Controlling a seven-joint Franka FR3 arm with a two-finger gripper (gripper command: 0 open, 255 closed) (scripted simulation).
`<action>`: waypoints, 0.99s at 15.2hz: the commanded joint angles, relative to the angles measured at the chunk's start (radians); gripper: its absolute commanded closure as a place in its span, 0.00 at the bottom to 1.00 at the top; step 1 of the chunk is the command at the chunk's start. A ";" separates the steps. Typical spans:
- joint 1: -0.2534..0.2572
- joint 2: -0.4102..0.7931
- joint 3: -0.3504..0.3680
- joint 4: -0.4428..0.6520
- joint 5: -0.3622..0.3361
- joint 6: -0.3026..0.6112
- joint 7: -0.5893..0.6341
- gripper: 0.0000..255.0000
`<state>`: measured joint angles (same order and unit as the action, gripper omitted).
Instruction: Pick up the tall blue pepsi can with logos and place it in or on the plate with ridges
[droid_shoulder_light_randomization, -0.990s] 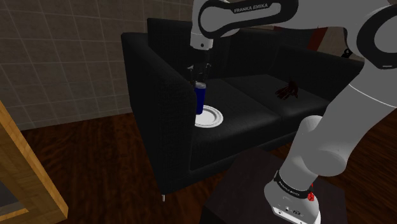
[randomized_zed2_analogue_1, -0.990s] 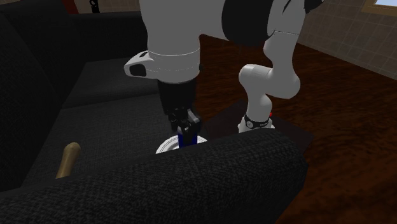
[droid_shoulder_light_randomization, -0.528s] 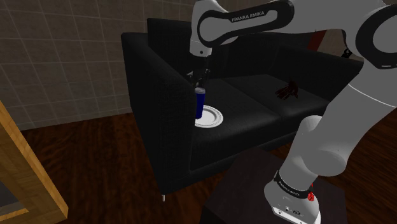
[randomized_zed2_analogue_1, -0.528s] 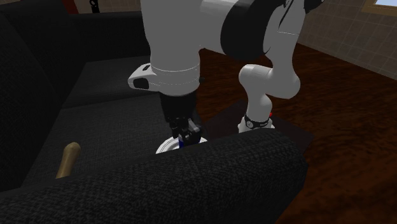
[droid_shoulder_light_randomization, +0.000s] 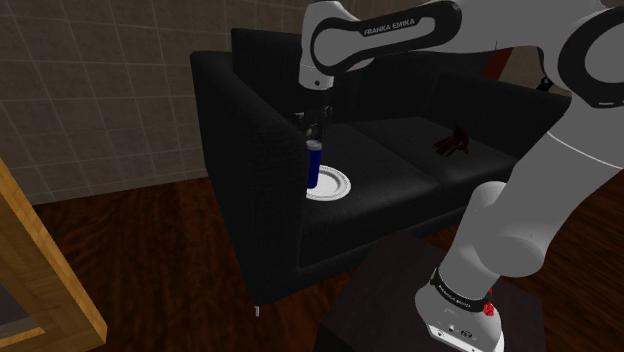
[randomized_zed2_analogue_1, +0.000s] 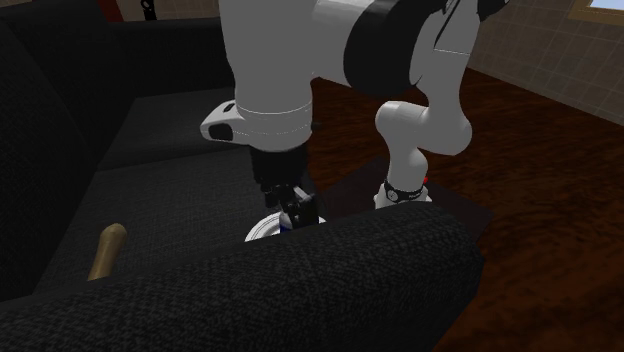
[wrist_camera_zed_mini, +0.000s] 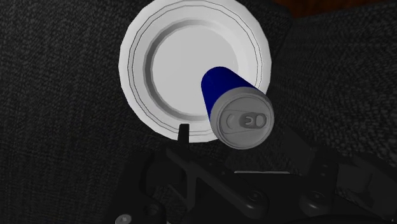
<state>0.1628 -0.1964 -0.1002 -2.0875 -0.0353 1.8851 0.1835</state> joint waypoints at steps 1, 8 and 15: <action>0.003 -0.001 0.003 0.003 0.003 0.002 0.000 0.00; 0.006 -0.007 0.005 0.123 0.003 -0.125 0.000 0.00; 0.006 -0.007 0.005 0.123 0.003 -0.125 0.000 0.00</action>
